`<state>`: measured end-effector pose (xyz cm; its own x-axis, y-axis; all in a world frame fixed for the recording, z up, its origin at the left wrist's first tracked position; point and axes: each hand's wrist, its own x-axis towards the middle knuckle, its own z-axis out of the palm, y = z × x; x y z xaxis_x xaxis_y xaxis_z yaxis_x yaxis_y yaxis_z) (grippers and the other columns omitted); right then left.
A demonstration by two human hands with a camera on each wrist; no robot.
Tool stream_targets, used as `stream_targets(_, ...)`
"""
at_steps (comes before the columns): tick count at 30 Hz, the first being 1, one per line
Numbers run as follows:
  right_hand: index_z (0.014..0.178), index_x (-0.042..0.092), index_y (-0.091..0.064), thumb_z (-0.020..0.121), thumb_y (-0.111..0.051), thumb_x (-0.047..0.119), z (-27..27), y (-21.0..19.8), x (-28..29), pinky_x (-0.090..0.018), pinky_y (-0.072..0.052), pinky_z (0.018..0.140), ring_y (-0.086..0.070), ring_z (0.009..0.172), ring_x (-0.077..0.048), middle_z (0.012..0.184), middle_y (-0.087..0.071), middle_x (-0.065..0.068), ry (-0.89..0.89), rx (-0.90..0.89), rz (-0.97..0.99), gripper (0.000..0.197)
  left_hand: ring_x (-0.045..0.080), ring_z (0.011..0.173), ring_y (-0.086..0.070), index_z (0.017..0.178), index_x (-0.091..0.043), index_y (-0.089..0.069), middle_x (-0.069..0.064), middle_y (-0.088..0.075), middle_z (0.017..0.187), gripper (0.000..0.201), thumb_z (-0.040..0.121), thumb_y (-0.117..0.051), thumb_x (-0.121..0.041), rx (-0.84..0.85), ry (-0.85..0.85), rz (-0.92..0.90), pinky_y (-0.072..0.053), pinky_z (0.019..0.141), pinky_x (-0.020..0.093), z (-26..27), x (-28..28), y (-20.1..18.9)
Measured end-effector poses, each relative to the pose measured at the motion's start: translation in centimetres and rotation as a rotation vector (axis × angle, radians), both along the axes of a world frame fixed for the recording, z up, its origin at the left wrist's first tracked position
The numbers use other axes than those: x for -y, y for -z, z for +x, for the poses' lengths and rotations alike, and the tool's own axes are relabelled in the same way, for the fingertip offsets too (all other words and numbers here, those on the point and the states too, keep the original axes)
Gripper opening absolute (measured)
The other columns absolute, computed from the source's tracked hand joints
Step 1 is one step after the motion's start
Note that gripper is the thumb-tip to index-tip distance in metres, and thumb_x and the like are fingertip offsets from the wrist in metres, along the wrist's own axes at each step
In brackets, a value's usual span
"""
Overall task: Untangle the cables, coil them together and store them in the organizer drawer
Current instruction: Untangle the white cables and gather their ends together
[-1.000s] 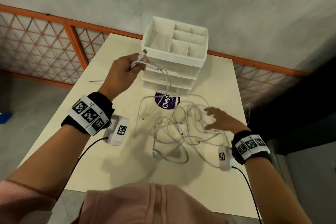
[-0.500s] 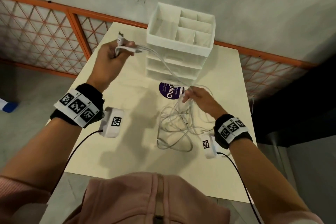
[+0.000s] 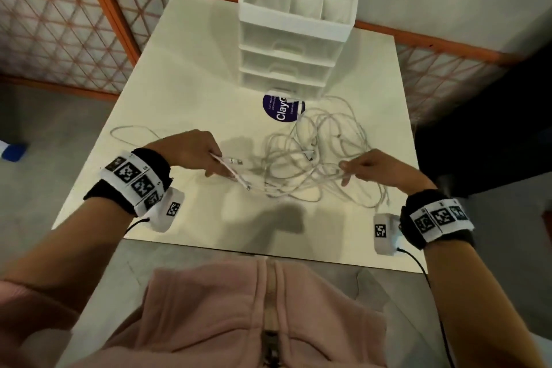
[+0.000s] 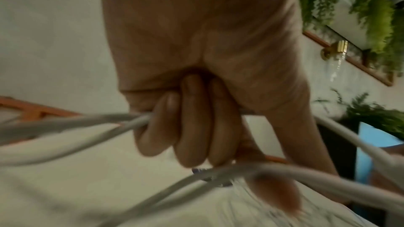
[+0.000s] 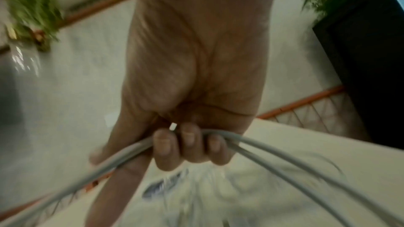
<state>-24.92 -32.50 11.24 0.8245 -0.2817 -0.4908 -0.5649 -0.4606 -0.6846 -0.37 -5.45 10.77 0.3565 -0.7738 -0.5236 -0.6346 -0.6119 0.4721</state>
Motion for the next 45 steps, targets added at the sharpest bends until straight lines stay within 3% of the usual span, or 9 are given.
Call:
stream_targets(6, 0.077, 0.008, -0.071, 0.075, -0.078, 0.029, -2.5, 8.6, -1.8, -0.018, -0.037, 0.056, -0.051, 0.052, -0.004, 0.052, -0.055, 0.007, 0.002, -0.153, -0.109, 0.022, 0.013, 0.049, -0.026, 0.045, -0.022, -0.061, -0.002, -0.032, 0.049, 0.046, 0.08, -0.066, -0.052, -0.167, 0.164, 0.198, -0.023, 0.053, 0.026, -4.1, -0.6, 4.7)
stream_targets(10, 0.09, 0.01, -0.067, 0.071, -0.081, 0.014, -1.3, 10.8, -3.5, -0.029, -0.042, 0.069, -0.051, 0.067, -0.012, 0.076, -0.053, -0.005, 0.044, -0.001, -0.131, 0.024, 0.006, 0.059, -0.043, 0.098, -0.019, -0.068, -0.01, -0.052, 0.069, 0.029, 0.089, -0.058, -0.044, -0.258, 0.083, 0.114, -0.031, 0.051, 0.012, -5.2, -0.3, 4.5)
stream_targets(14, 0.09, 0.007, -0.067, 0.074, -0.078, 0.014, 0.5, 12.2, -5.2, -0.026, -0.036, 0.077, -0.05, 0.086, -0.017, 0.087, -0.048, -0.002, -0.053, 0.091, -0.218, 0.02, 0.008, 0.044, -0.031, 0.082, -0.018, -0.067, -0.007, -0.034, 0.053, 0.027, 0.092, -0.055, -0.04, -0.371, -0.026, -0.041, -0.027, 0.041, 0.015, -4.8, -0.3, 3.6)
stream_targets(18, 0.08, 0.021, -0.061, 0.084, -0.067, 0.017, 1.9, 8.6, -4.1, -0.041, -0.041, 0.092, -0.061, 0.087, -0.016, 0.08, -0.066, 0.005, -0.185, -0.032, -0.151, 0.008, 0.007, 0.047, -0.031, 0.077, -0.013, -0.06, -0.003, -0.029, 0.059, 0.035, 0.099, -0.042, -0.034, -0.438, -0.177, -0.177, -0.032, 0.046, 0.016, -4.8, 0.0, 3.4)
stream_targets(21, 0.079, 0.019, -0.057, 0.086, -0.06, 0.01, 3.5, 2.6, -3.0, -0.03, -0.048, 0.072, -0.061, 0.069, -0.015, 0.073, -0.066, 0.0, -0.129, -0.001, -0.063, 0.012, 0.009, 0.05, -0.027, 0.075, -0.012, -0.051, -0.002, -0.028, 0.061, 0.038, 0.101, -0.034, -0.033, -0.553, -0.374, -0.325, -0.03, 0.045, 0.015, -4.9, 0.8, 3.2)
stream_targets(25, 0.087, 0.011, -0.053, 0.091, -0.052, 0.014, 5.2, -3.4, -3.1, -0.014, -0.035, 0.048, -0.042, 0.047, -0.002, 0.057, -0.05, 0.008, 0.046, 0.227, -0.094, 0.005, 0.004, 0.044, -0.026, 0.077, -0.012, -0.053, -0.002, -0.026, 0.061, 0.04, 0.101, -0.033, -0.035, -0.692, -0.491, -0.458, -0.029, 0.045, 0.015, -5.0, 2.5, 2.2)
stream_targets(32, 0.091, 0.009, -0.049, 0.095, -0.048, 0.016, 7.9, -4.7, -5.9, -0.019, -0.034, 0.04, -0.037, 0.03, -0.006, 0.047, -0.051, -0.005, 0.015, 0.243, -0.031, 0.008, 0.007, 0.055, -0.043, 0.101, -0.011, -0.064, 0.0, -0.048, 0.067, 0.043, 0.103, -0.028, -0.035, -0.786, -0.537, -0.611, -0.042, 0.055, 0.017, -5.6, 5.2, 0.9)
stream_targets(38, 0.103, 0.005, -0.043, 0.096, -0.049, 0.01, 8.8, -3.3, -6.7, -0.021, -0.05, 0.056, -0.058, 0.051, -0.016, 0.065, -0.064, -0.007, -0.19, 0.23, 0.207, 0.01, 0.013, 0.081, -0.059, 0.102, -0.011, -0.061, 0.003, -0.062, 0.09, 0.041, 0.103, -0.028, -0.035, -0.881, -0.604, -0.686, -0.047, 0.074, 0.026, -5.3, 6.8, 0.4)
stream_targets(45, 0.084, 0.004, -0.059, 0.096, -0.051, 0.029, 8.6, -0.2, -5.6, -0.013, -0.048, 0.071, -0.066, 0.073, -0.016, 0.078, -0.07, -0.007, -0.358, 0.039, 0.094, 0.029, 0.012, 0.059, -0.066, 0.07, -0.013, -0.045, -0.004, -0.064, 0.055, 0.037, 0.103, -0.03, -0.023, -1.04, -0.842, -0.889, -0.053, 0.069, 0.026, -4.4, 7.5, -0.4)
